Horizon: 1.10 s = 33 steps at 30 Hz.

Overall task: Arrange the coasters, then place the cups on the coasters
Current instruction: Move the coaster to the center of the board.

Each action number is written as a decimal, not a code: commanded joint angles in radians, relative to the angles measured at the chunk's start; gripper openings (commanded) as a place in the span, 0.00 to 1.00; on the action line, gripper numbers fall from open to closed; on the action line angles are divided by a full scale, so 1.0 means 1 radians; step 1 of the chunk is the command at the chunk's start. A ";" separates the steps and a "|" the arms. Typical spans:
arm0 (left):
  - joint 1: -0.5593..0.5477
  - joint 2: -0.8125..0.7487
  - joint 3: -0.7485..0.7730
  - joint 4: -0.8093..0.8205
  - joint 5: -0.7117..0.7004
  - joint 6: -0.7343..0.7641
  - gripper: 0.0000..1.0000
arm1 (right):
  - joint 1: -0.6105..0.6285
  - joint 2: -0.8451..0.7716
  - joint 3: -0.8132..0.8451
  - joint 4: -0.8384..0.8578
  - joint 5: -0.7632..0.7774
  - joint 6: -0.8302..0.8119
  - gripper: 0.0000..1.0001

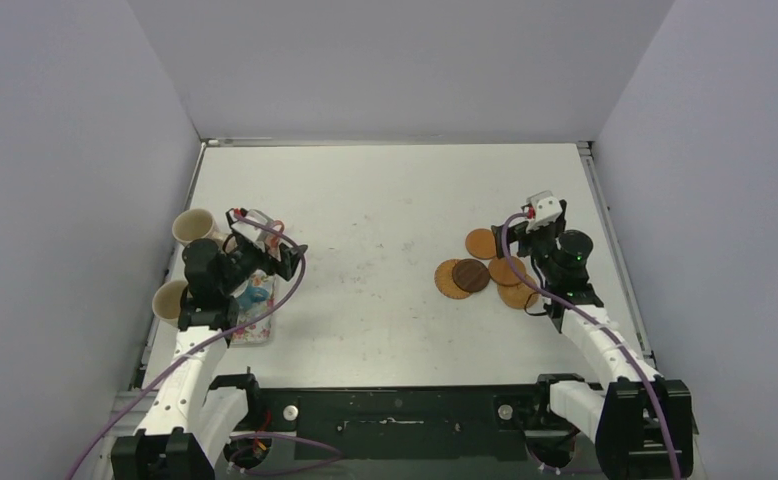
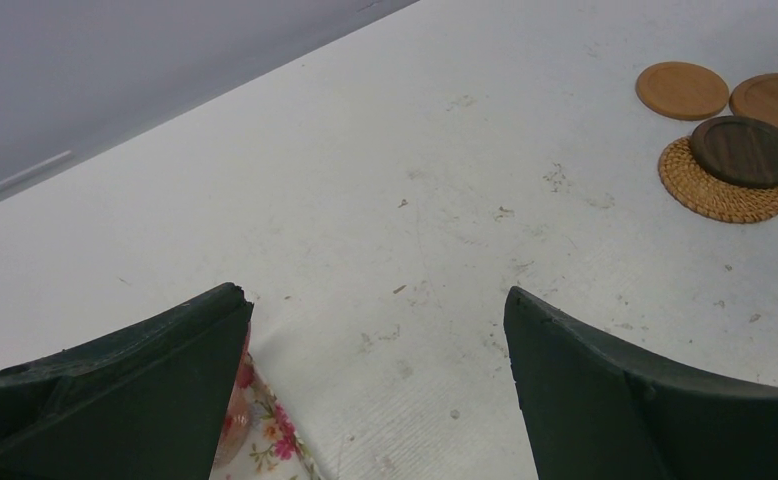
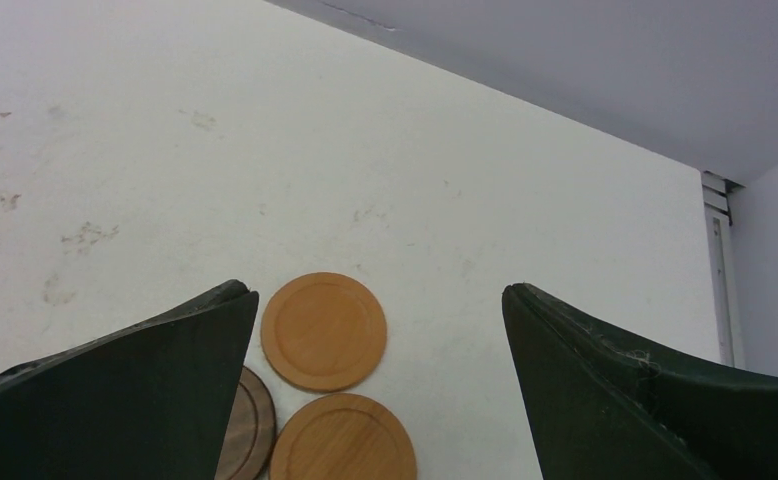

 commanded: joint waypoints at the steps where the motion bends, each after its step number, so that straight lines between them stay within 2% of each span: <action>1: -0.002 -0.029 -0.006 0.077 -0.029 -0.018 0.97 | 0.006 0.078 0.068 0.075 0.174 0.026 1.00; 8: -0.003 -0.036 -0.019 0.099 -0.042 -0.027 0.97 | 0.006 0.281 0.210 -0.076 0.274 0.013 1.00; 12: -0.002 -0.047 -0.026 0.105 -0.043 -0.026 0.97 | 0.006 0.324 0.258 -0.123 0.326 0.016 1.00; 18: -0.002 -0.035 -0.034 0.125 -0.046 -0.026 0.97 | 0.006 0.327 0.256 -0.137 0.267 -0.005 1.00; 24: -0.004 -0.021 -0.033 0.126 -0.051 -0.025 0.97 | 0.009 0.445 0.346 -0.262 0.169 -0.037 1.00; 33: -0.003 -0.023 -0.032 0.127 -0.057 -0.027 0.97 | 0.016 0.558 0.420 -0.359 0.158 -0.055 1.00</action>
